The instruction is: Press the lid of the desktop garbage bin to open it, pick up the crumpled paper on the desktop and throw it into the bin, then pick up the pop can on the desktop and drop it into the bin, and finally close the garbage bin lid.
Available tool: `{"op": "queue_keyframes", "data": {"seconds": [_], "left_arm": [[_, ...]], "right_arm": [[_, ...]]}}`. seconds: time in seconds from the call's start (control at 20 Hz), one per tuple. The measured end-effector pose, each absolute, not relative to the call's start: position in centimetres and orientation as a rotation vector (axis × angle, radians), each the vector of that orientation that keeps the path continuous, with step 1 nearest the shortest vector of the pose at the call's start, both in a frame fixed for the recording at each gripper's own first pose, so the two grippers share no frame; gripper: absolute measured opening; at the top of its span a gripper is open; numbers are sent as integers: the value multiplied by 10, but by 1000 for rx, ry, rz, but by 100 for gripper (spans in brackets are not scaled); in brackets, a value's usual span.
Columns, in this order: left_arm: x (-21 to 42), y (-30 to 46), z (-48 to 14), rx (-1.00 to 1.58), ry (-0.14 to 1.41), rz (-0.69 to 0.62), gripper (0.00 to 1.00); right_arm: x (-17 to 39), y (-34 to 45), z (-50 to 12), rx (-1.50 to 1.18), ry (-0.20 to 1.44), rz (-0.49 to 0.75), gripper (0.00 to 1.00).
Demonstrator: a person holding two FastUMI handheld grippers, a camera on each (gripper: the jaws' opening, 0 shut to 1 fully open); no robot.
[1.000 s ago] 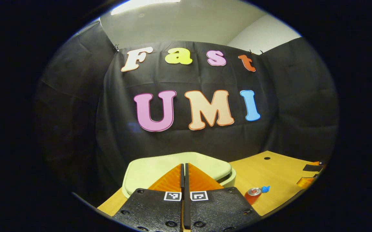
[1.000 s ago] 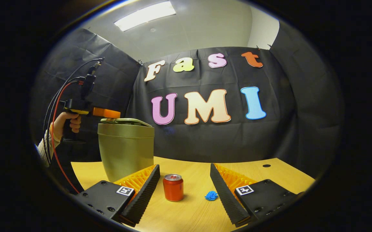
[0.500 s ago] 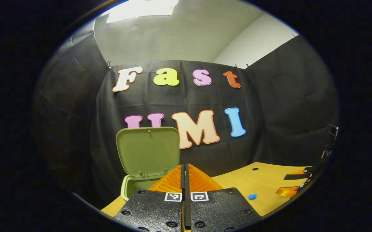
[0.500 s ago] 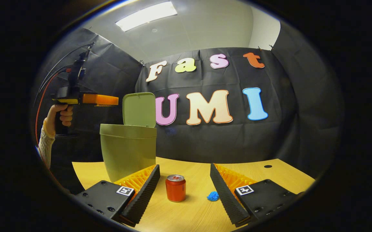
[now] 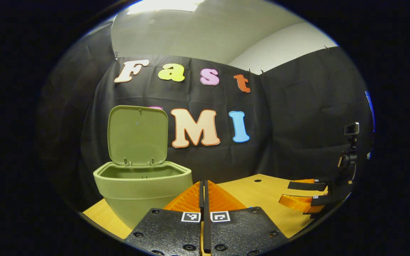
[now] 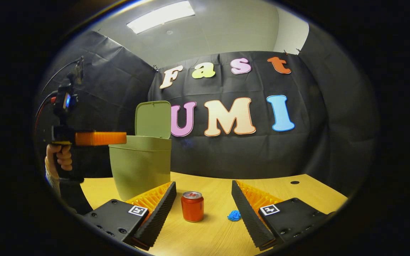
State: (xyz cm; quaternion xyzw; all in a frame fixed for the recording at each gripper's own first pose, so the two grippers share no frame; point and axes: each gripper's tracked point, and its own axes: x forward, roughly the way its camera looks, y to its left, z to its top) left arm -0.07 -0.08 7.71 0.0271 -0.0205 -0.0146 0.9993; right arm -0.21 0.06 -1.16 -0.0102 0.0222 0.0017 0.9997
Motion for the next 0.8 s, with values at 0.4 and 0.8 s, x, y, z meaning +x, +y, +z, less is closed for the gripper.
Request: {"op": "queue_keyframes", "data": {"seconds": [0.4,0.8], "left_arm": [[2,-21,-8,-15,72,-122,0],[0,-30,-33,35,123,-170,61]], "right_arm": [[8,-5,-45,-40,133,-8,98],[23,-53,-74,-73,276,-76,98]]}}
